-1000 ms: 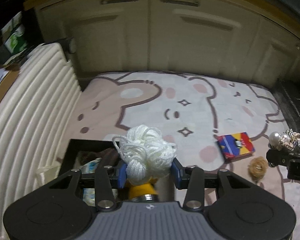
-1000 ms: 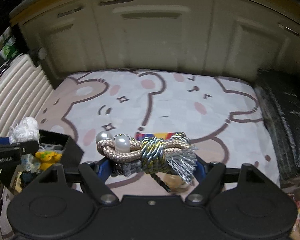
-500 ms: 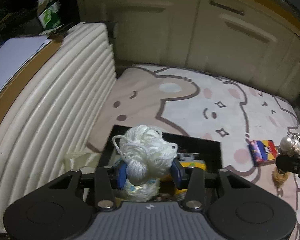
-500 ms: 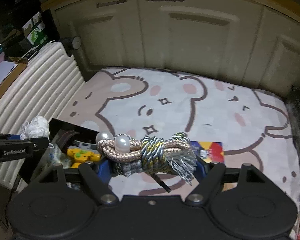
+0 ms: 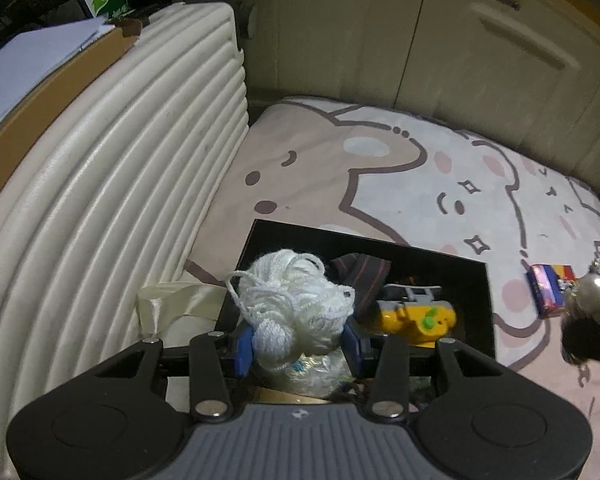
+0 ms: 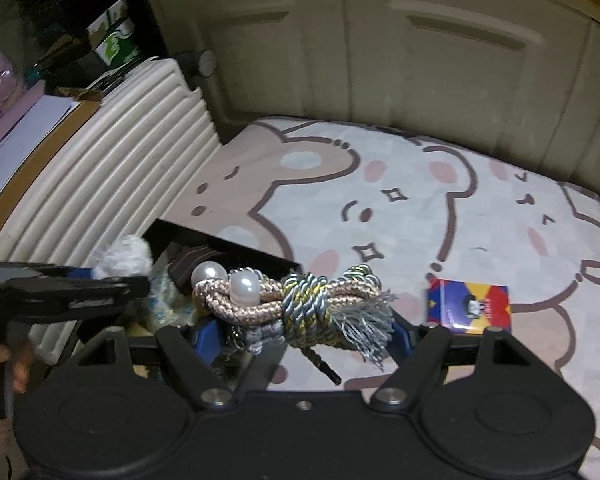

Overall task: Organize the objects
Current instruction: 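Lower the yarn ball into the black box and open the left tool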

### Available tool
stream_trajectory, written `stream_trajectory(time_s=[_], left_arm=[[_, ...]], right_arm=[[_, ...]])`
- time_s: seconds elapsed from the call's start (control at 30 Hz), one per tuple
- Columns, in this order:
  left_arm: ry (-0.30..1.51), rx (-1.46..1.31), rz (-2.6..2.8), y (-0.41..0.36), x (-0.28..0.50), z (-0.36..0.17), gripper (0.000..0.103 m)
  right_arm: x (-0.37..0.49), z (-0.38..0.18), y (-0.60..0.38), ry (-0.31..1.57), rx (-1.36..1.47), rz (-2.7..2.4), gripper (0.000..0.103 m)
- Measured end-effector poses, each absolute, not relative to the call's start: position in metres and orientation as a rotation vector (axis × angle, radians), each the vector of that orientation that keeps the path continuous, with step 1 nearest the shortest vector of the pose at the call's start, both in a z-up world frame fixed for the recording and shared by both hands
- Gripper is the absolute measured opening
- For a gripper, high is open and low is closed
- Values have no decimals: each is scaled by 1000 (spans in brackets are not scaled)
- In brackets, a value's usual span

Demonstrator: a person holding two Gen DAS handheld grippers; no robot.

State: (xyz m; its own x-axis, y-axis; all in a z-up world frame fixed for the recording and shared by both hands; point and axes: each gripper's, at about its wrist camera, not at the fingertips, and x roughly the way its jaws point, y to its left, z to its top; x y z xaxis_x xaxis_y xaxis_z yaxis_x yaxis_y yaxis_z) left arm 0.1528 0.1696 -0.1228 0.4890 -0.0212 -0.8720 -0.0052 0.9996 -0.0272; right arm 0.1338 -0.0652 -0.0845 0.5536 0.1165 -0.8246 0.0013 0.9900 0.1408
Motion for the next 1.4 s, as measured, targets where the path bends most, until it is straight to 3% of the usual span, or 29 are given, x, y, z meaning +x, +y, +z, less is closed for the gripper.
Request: stream_trajectory(time_s=[0.2, 0.33, 0.37, 0.87, 1.4], left_arm=[[1053, -45, -32, 171, 165, -135, 49], [1008, -104, -42, 178, 167, -132, 71], [998, -114, -43, 181, 166, -130, 71], [917, -211, -36, 217, 149, -107, 71], [894, -184, 25, 238, 142, -94, 71]], right_arm=[[138, -87, -51, 1006, 138, 123, 80], [144, -91, -39, 1036, 165, 176, 80], [145, -92, -35, 1041, 161, 186, 80], [168, -112, 31, 1134, 181, 350, 79], [184, -134, 52, 1255, 465, 434, 79]])
